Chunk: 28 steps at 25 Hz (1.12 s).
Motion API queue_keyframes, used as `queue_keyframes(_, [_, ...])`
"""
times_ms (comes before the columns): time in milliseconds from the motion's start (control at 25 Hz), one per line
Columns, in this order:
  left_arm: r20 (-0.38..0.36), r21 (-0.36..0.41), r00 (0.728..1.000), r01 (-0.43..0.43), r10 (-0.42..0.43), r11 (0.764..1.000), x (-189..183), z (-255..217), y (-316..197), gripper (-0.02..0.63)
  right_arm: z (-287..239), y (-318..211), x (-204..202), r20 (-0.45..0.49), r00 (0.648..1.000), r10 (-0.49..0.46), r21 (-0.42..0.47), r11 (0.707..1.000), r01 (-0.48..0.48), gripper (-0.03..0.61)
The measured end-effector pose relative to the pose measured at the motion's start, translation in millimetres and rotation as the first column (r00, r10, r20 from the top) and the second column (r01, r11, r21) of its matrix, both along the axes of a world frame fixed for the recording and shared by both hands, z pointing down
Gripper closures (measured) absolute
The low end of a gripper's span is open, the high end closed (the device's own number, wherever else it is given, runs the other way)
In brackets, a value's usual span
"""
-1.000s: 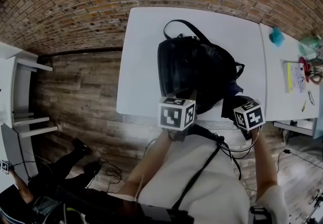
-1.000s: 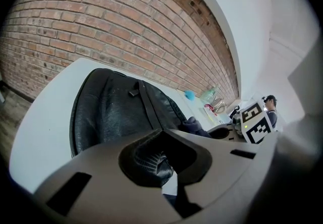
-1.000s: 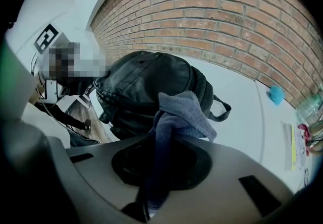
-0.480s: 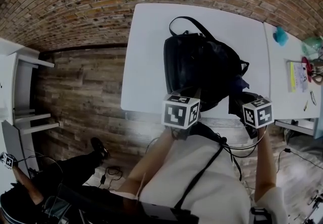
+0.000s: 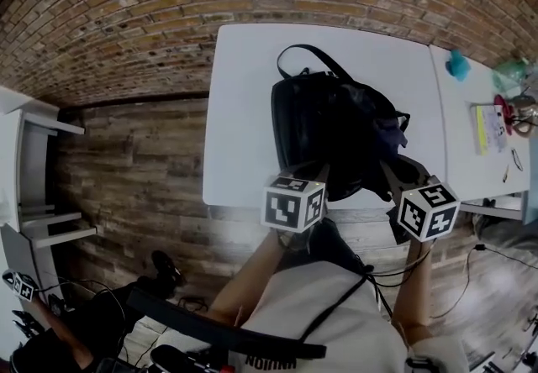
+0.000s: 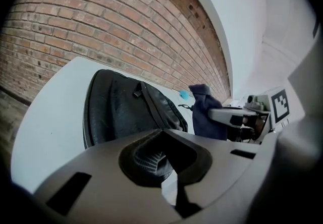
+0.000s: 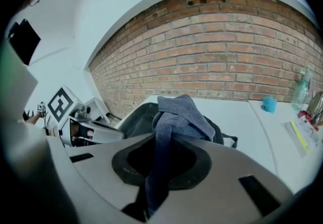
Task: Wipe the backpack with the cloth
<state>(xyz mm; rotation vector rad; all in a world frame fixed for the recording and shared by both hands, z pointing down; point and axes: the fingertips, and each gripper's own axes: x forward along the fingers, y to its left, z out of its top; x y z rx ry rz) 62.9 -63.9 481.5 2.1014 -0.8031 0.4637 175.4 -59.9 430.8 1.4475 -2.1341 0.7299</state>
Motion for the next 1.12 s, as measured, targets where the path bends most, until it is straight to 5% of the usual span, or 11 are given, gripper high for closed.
queue_keyframes(200, [-0.033,0.035,0.999,0.013,-0.012,0.999,-7.9,-18.1,4.1,0.611,-28.1,3.4,-31.2,0.190,0.981,-0.032,0.102,0.995,0.013,0.532])
queue_keyframes(640, [-0.058,0.117,0.992,0.115,-0.109,0.986,-24.7,-44.8,84.9,0.611,-45.0,93.4,-50.0,0.178,0.975,-0.134,0.172,0.980,0.103,0.531])
queue_keyframes(880, [-0.069,0.096,0.989,0.139,-0.133,0.986,-20.2,-44.6,176.4,0.611,-55.3,177.6,-65.0,0.313,0.934,-0.171,0.217,0.970,0.105,0.531])
queue_keyframes(1120, [-0.054,0.112,0.992,0.122,-0.116,0.986,-7.5,-57.9,221.5,0.611,-64.6,239.3,-65.0,0.335,0.921,-0.200,0.235,0.964,0.124,0.531])
